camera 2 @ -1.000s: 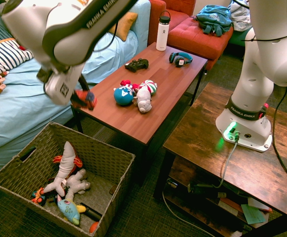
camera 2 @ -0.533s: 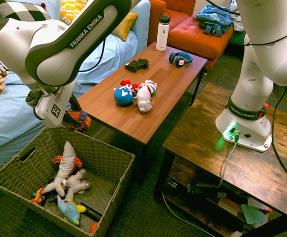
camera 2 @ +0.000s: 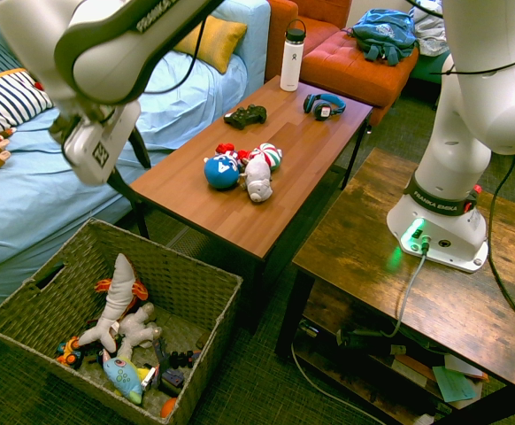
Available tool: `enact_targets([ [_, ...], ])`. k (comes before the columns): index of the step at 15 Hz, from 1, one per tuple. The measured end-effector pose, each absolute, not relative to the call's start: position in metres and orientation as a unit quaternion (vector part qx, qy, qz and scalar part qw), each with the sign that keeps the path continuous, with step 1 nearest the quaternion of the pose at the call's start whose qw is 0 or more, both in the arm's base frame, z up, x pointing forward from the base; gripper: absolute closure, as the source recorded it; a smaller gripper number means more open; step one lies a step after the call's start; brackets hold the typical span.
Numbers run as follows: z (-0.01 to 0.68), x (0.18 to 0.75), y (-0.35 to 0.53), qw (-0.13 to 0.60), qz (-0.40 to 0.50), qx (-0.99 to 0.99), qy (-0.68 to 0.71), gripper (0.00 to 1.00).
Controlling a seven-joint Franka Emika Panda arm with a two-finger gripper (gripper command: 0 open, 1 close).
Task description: Put the toy car in the basket
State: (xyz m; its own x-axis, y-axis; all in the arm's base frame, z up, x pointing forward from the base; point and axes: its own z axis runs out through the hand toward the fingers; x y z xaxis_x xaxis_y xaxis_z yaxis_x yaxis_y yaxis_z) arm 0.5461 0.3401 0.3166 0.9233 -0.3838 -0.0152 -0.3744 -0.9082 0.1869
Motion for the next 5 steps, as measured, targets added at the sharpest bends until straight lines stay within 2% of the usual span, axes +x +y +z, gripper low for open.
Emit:
enact_targets([
  [3,0.365,0.565,0.233,0.037,-0.008,0.967,-0.252,0.00],
  [5,0.370,0.563,0.166,0.004,-0.001,0.961,-0.277,0.00],
])
